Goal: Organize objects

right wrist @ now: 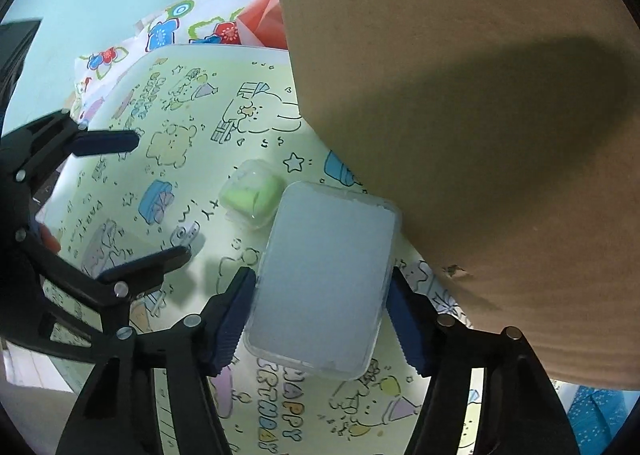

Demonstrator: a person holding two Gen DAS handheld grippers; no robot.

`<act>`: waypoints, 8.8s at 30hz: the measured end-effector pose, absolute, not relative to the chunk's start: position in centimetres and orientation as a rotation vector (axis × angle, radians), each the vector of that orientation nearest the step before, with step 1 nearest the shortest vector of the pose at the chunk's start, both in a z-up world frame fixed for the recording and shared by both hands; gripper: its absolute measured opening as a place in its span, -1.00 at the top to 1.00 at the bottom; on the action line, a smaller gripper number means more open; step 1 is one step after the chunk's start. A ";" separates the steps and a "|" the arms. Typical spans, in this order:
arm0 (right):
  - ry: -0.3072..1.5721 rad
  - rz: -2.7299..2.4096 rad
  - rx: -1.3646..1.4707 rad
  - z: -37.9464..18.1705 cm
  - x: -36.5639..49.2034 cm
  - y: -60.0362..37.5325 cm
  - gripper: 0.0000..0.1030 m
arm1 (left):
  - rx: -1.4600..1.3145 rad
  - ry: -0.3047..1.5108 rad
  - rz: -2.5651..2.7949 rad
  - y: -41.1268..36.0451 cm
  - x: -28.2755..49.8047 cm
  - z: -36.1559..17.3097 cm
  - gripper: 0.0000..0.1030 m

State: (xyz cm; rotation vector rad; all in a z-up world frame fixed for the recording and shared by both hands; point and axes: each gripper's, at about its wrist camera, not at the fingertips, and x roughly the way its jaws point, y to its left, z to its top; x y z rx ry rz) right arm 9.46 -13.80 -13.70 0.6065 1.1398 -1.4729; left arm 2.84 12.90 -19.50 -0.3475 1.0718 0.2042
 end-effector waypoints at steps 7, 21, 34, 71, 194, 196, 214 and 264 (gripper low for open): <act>1.116 -1.489 0.617 -13.5 7.9 -11.9 -0.24 | -0.377 1.054 0.176 12.3 4.7 -20.0 -0.81; 1.070 -1.534 0.648 -13.6 6.1 -10.1 -0.21 | -0.328 0.989 0.075 10.1 7.7 -18.7 0.04; 1.035 -1.526 0.640 -12.7 5.3 -8.4 -0.21 | -0.227 1.046 0.041 8.0 6.4 -17.0 0.35; 0.874 -1.577 0.420 -3.2 7.9 -1.0 -0.21 | 0.031 0.977 -0.006 2.5 3.3 -4.1 0.34; 0.858 -1.498 0.022 6.8 10.0 -0.9 -0.99 | -0.166 0.817 -0.001 8.8 5.3 2.6 -0.98; 0.859 -1.497 0.019 6.6 10.3 -0.3 -0.99 | -0.183 0.816 0.001 8.8 4.7 2.6 -0.98; 0.800 -1.517 0.187 4.8 9.8 2.1 -0.99 | -0.385 0.764 0.073 11.2 0.5 0.8 -0.99; 0.695 -1.588 0.119 4.4 8.4 4.7 -0.99 | -0.327 0.651 -0.029 11.7 -1.4 2.0 -1.00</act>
